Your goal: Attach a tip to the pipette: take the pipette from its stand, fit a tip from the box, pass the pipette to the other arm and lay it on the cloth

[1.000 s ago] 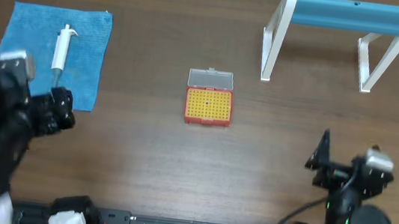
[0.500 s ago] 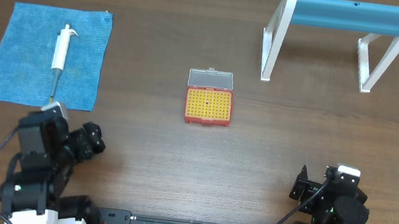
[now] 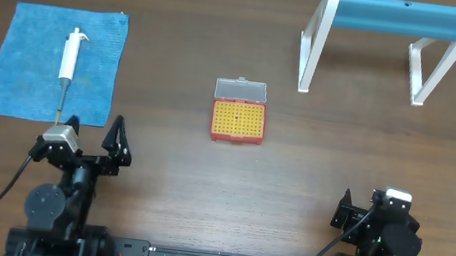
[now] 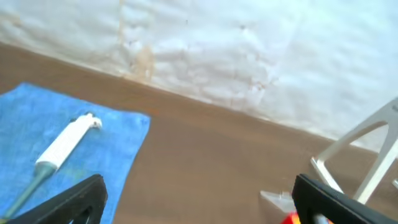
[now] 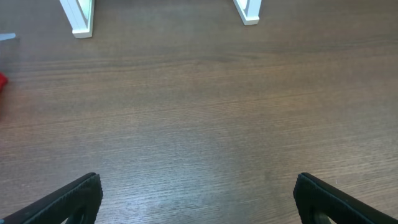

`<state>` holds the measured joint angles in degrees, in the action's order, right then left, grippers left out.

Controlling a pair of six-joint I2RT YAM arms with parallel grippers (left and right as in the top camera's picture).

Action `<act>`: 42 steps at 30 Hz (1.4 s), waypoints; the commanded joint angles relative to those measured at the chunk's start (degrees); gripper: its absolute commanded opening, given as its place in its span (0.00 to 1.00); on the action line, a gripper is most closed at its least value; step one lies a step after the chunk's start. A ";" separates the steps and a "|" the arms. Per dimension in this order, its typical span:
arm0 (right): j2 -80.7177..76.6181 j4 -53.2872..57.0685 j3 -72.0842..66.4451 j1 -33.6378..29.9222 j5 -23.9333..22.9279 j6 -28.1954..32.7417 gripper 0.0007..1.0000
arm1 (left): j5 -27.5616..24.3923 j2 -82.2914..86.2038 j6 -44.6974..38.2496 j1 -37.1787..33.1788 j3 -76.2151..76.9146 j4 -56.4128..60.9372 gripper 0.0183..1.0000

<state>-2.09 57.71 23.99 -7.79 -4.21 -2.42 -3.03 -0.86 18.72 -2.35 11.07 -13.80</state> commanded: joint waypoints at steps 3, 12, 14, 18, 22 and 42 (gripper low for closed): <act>-0.11 -0.17 -0.20 0.33 -0.50 0.79 1.00 | -0.42 0.68 -1.44 1.62 -10.75 11.54 0.97; -0.11 -0.17 -0.20 0.33 -0.50 0.79 1.00 | -0.46 0.66 -1.42 1.62 -10.75 9.44 0.97; -0.11 -0.17 -0.20 0.33 -0.50 0.79 1.00 | -0.44 0.68 -1.42 1.62 -10.75 9.42 0.97; -0.11 -0.20 -0.20 0.33 -0.50 0.81 1.00 | -0.44 0.68 -1.42 1.62 -10.75 9.42 0.97; -0.11 -0.17 -0.20 0.33 -0.50 0.79 1.00 | -0.44 0.68 -1.42 1.62 -10.75 9.42 0.97; 1.81 -53.51 -23.67 10.08 3.39 2.97 1.00 | -0.46 0.66 -1.42 1.62 -10.75 9.42 0.97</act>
<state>-0.78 3.62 0.34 2.00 -1.30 -0.69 -3.05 -0.62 18.09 -0.86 0.45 -4.08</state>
